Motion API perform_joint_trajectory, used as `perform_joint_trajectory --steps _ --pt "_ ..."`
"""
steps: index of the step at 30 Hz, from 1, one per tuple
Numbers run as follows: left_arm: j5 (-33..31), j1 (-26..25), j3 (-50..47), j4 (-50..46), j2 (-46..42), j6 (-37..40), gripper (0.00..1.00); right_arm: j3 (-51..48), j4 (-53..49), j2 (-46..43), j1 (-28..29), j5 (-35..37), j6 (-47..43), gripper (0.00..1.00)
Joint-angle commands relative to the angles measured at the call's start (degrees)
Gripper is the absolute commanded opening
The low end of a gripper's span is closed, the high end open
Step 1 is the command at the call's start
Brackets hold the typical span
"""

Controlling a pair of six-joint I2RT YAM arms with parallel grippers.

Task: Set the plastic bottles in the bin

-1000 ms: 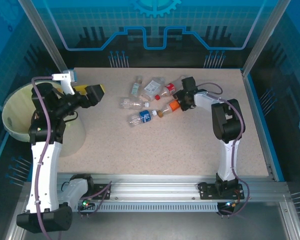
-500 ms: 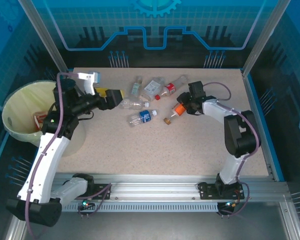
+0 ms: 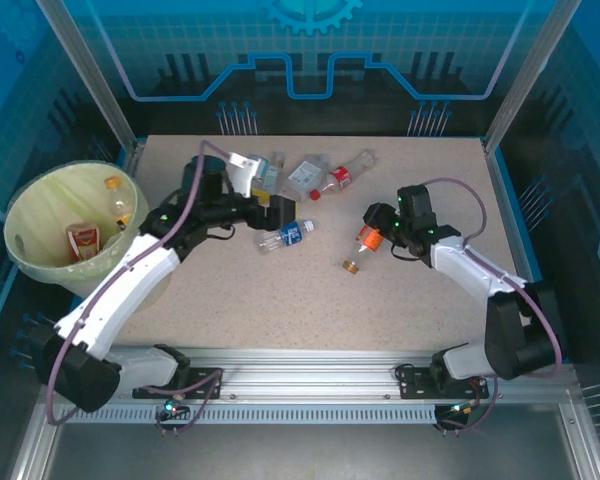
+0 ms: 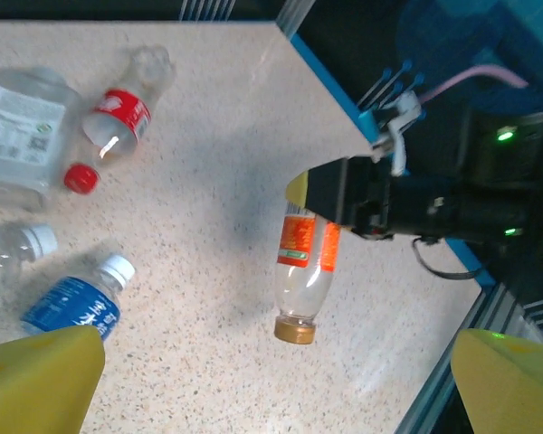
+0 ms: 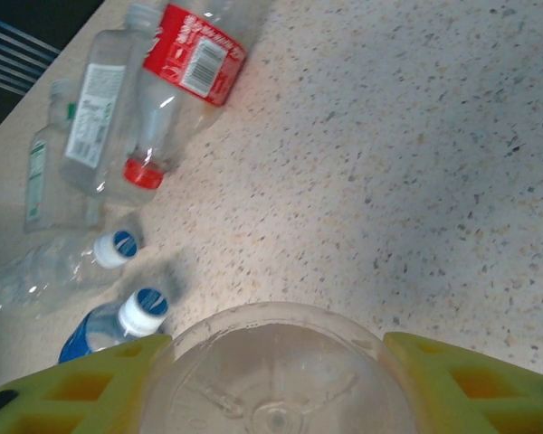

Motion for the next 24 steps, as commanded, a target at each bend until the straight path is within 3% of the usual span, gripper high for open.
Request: perform_joint_trajectory --steps 1,9,18,24 --pt "-1.1 -3.1 1.4 -1.3 3.2 4.7 0.99 -1.2 1.8 -3.8 1.6 -3.9 -3.4 0.35" --pt "4.0 -6.1 1.3 -0.6 10.2 11.1 0.99 -0.4 4.0 -9.3 5.8 -8.2 -5.8 0.35" --pt "9.2 -6.9 1.5 5.6 14.8 15.9 0.99 4.7 6.7 -9.0 10.4 -11.4 -6.9 0.35" --pt "13.6 -7.8 0.6 11.4 16.9 9.7 0.99 3.9 13.1 -8.7 12.9 -10.9 -2.1 0.34"
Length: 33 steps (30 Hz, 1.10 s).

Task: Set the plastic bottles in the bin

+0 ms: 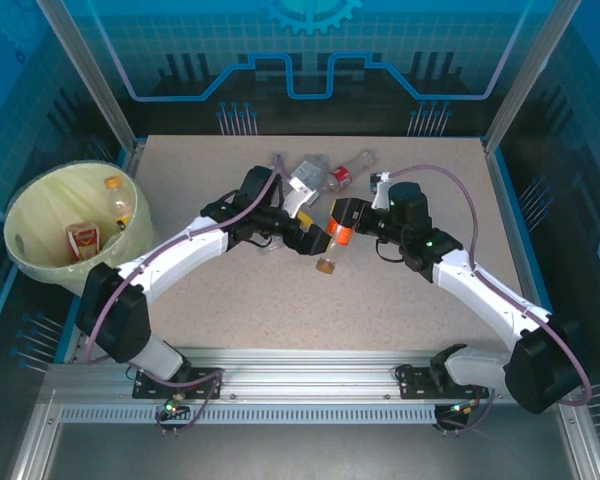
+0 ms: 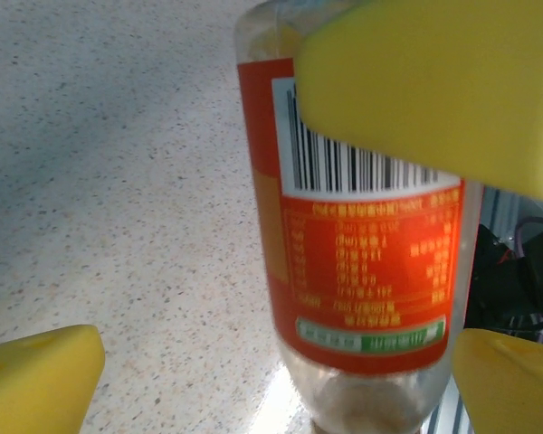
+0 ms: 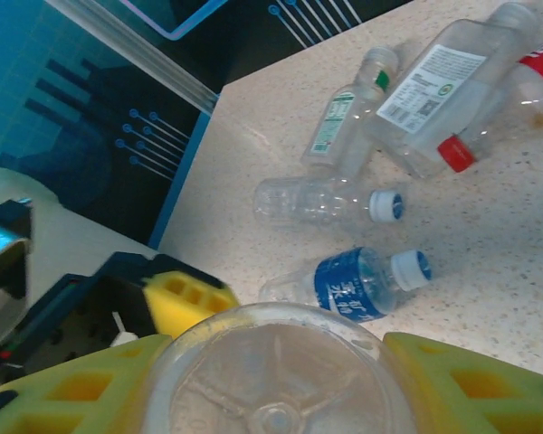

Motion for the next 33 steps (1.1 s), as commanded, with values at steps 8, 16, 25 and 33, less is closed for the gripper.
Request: perform_joint_trajectory --steps 8,16,25,33 --pt "6.4 -1.5 -5.2 20.4 0.6 -12.8 0.91 0.1 13.5 1.5 3.6 -1.3 7.7 0.35" --pt "6.0 -1.5 -6.5 21.7 -0.7 -12.9 0.58 0.2 12.8 2.1 4.1 -2.2 7.6 0.44" --pt "-9.0 -1.4 -10.1 20.3 -5.5 -8.4 0.52 3.1 10.3 1.8 1.6 -11.6 8.5 0.81" --pt "-19.0 -1.0 -13.6 19.0 -12.5 -5.0 0.53 5.2 2.0 -2.0 1.1 -10.2 2.4 1.00"
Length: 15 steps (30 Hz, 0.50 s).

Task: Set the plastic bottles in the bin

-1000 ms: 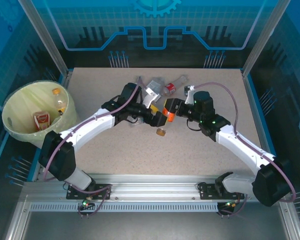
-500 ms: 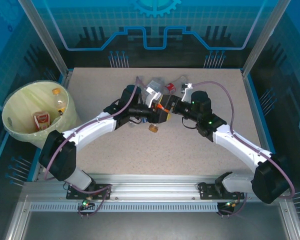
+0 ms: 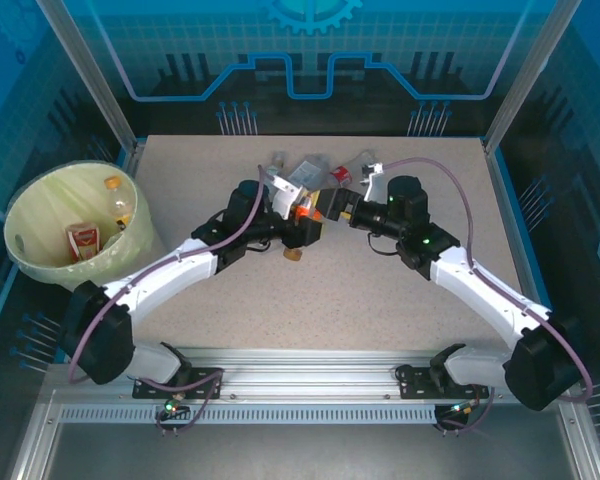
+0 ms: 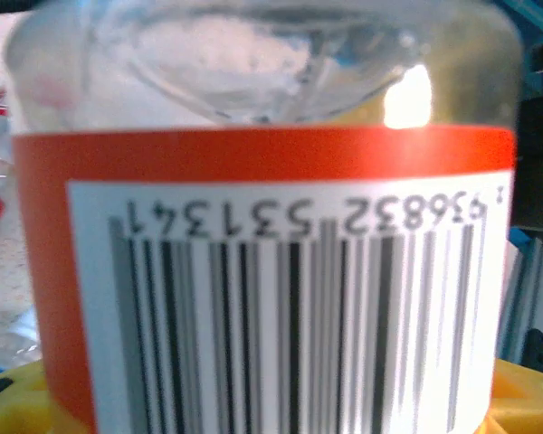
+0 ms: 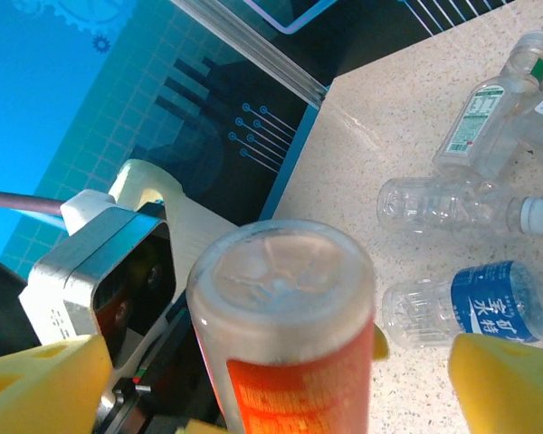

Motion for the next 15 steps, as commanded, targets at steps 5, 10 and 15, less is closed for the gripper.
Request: perform_joint_trajectory --steps 5,10,15 --pt "-10.2 1.2 -2.6 -0.4 -7.4 3.3 0.53 3.5 -7.2 -4.5 -0.4 0.8 -7.0 1.00" --pt "-13.1 2.4 -2.7 -1.9 -11.4 3.4 0.53 2.7 -8.2 -6.6 -0.4 5.2 -8.7 1.00" --pt "-15.9 3.3 -0.4 -6.6 -15.6 3.9 0.53 0.8 -7.2 -8.1 -0.5 8.4 -9.6 1.00"
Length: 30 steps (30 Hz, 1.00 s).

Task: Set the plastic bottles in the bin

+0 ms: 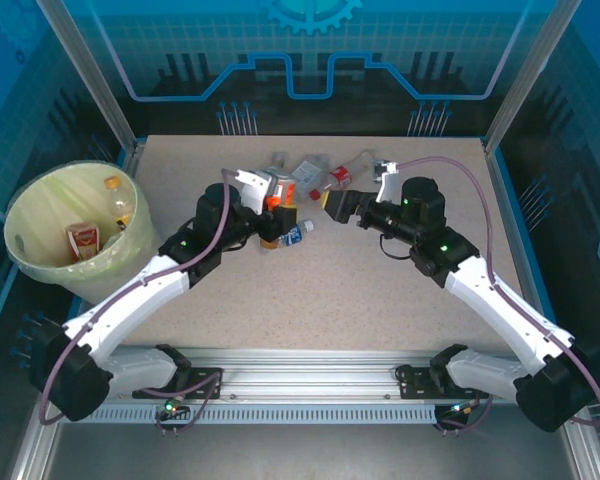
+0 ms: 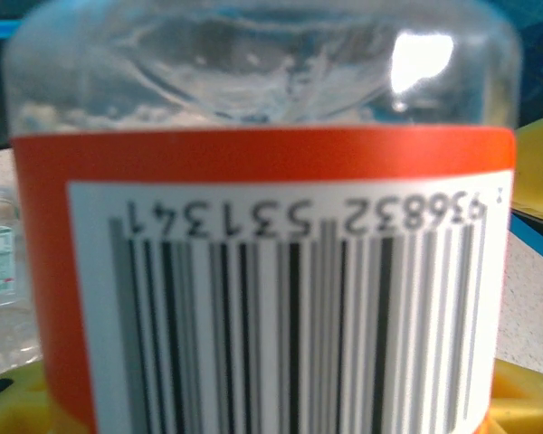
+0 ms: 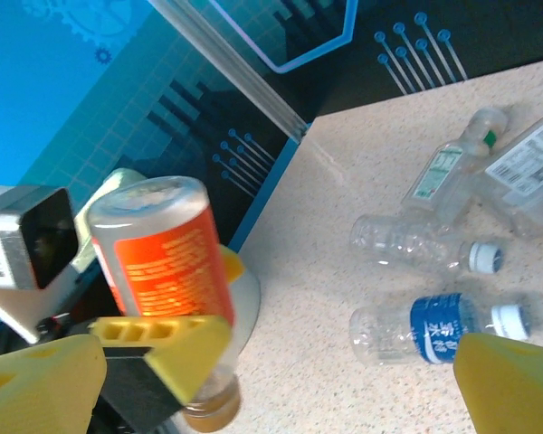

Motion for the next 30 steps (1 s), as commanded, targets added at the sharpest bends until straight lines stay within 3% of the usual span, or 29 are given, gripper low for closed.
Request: perform_joint_trajectory --steps 1,17,23,26,30 --pt "-3.4 1.0 2.9 -4.6 -3.7 1.5 0.53 -0.9 -0.2 -1.4 -0.5 2.8 -2.4 1.00" --pt "-15.1 2.3 21.8 -24.3 -13.6 9.7 0.53 0.4 -0.3 2.1 -0.5 2.3 -2.0 1.00" --pt "-32.9 3.0 25.7 -25.3 -14.7 15.0 0.53 -0.5 1.5 2.6 -0.6 3.7 -0.5 1.00" --pt "-41.9 6.1 27.2 -25.9 -12.9 17.0 0.52 -0.4 1.6 2.9 -0.6 4.1 0.0 1.00" --pt "-42.5 15.6 28.5 -28.6 -10.3 14.1 0.51 -0.3 1.4 3.4 -0.6 3.7 0.5 1.00"
